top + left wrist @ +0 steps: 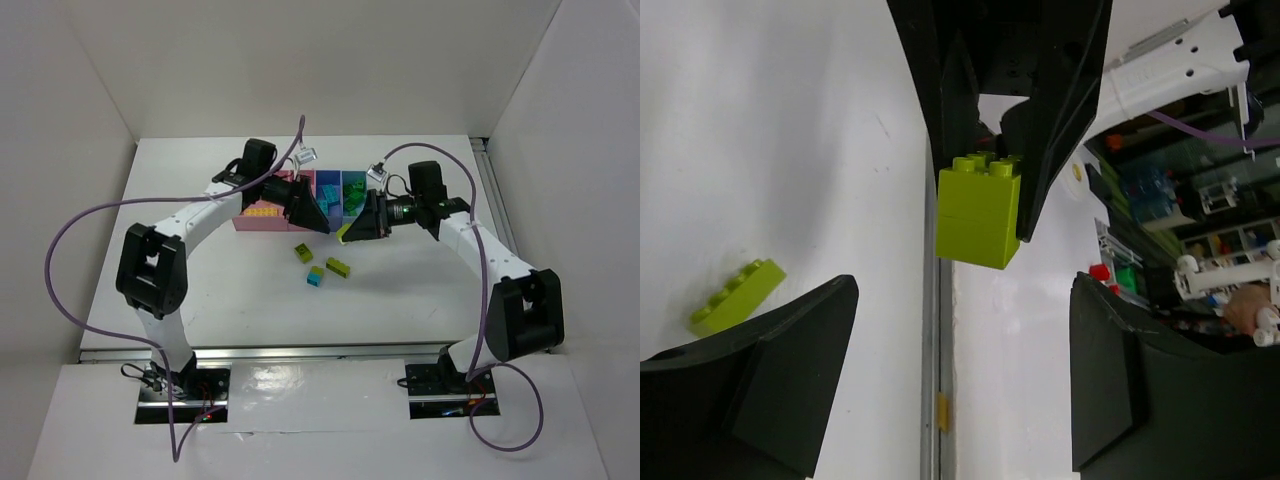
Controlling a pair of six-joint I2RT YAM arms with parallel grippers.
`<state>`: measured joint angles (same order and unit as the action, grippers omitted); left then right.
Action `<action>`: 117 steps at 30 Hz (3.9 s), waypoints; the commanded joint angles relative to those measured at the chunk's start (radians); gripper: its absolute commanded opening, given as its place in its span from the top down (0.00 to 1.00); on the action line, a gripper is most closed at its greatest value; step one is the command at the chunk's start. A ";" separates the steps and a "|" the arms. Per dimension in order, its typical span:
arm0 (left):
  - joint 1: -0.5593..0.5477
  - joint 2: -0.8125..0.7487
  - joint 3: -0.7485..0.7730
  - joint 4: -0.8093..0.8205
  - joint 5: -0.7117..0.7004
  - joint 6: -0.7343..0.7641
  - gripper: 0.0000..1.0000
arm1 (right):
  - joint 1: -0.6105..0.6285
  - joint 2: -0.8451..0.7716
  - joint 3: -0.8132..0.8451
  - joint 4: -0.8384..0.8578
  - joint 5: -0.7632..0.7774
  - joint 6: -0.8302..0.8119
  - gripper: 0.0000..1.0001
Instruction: Sort the legos into containers by color
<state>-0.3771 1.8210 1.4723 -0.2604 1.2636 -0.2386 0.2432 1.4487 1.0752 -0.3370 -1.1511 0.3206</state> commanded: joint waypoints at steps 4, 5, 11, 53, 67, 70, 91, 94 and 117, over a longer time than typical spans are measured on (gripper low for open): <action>-0.037 0.040 0.048 0.010 0.103 0.048 0.15 | 0.019 0.010 0.043 0.021 -0.033 -0.026 0.80; -0.037 0.052 0.048 0.000 0.103 0.048 0.15 | 0.019 0.010 0.052 0.021 -0.033 -0.026 0.80; -0.065 0.070 0.066 -0.019 0.122 0.058 0.19 | 0.028 0.019 0.052 0.010 -0.012 -0.026 0.80; -0.055 0.073 0.083 -0.019 0.183 0.067 1.00 | -0.019 -0.002 0.046 0.122 -0.085 0.069 0.34; -0.046 0.073 0.083 -0.019 0.174 0.067 1.00 | -0.019 0.029 0.046 0.098 -0.094 0.058 0.39; -0.046 0.073 0.083 -0.019 0.174 0.067 1.00 | 0.001 0.029 0.046 0.098 -0.094 0.049 0.39; 0.050 0.093 0.105 -0.215 -0.048 0.116 1.00 | -0.151 -0.135 -0.075 0.290 0.235 0.267 0.87; 0.064 0.116 0.131 -0.224 -0.311 0.061 1.00 | -0.151 -0.145 -0.054 0.187 0.342 0.197 0.87; 0.026 0.373 0.588 -0.392 -1.216 -0.222 0.32 | 0.050 0.068 0.130 0.061 0.631 0.037 0.77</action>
<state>-0.3553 2.2284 2.0140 -0.6395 0.0719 -0.4519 0.2176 1.4658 1.1191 -0.2951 -0.5972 0.3954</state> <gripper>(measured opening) 0.644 0.437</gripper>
